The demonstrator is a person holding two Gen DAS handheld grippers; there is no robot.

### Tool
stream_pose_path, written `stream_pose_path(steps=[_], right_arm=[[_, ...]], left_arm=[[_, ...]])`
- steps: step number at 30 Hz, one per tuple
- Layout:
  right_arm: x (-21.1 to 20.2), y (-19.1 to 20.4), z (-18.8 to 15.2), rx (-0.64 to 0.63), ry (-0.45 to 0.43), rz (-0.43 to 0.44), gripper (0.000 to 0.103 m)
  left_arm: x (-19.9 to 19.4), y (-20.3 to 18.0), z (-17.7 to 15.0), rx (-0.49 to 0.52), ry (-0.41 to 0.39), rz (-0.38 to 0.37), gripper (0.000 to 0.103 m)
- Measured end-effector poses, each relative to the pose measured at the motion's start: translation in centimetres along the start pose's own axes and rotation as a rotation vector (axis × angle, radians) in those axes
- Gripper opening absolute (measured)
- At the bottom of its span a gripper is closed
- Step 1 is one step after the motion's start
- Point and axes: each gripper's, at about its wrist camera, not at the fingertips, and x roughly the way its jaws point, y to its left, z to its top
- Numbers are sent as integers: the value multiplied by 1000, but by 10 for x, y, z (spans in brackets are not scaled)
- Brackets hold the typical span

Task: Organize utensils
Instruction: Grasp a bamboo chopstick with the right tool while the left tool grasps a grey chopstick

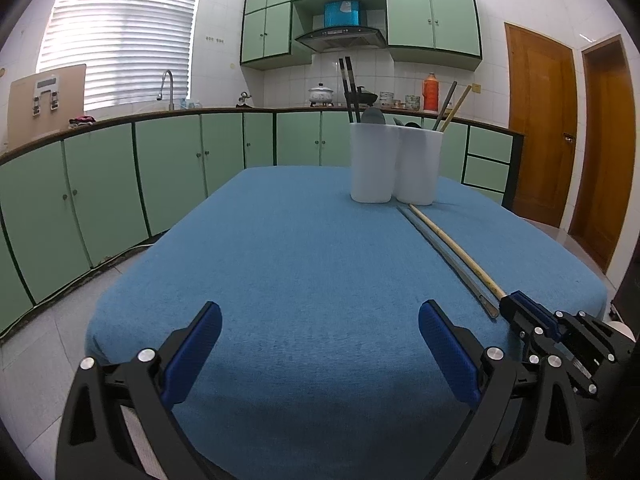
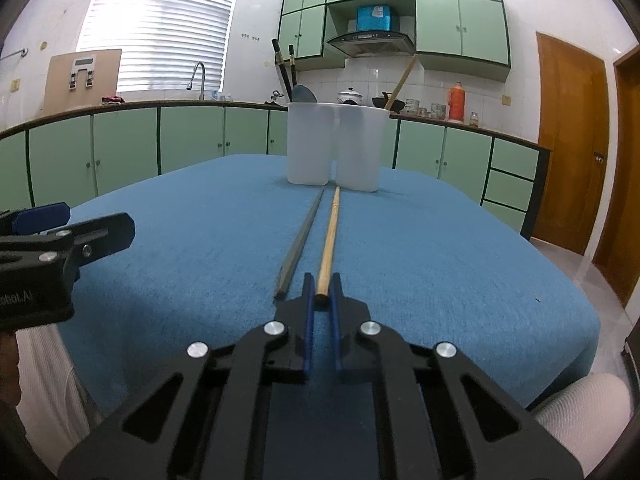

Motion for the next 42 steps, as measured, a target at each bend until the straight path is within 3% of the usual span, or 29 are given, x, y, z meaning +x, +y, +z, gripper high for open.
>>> stream_pose_path(steps=[7,14,16,18,23,29,42], right_arm=[[-6,-17,2,50,-13,-36,6],[-20,-43,17,86,-18,-57,6],[-21,-53,23,107,9,-46,6],[-23,-60,24,128,24,-36,6],[-24,-71,27,135,33,-49,6],[-25,-79,23,153,30,-40,6],[-32,-92,15,169,4,-35,6]], left_arm=[[1,-9,2,6,0,-13,97],[9,-35,9,13,19,-78,95],[13,-44,11,14,35,-99,91],[19,-54,11,22,61,-125,77],[27,-72,9,36,89,-165,74],[38,-93,5,45,115,-181,56],[44,-115,3,51,103,-110,10]])
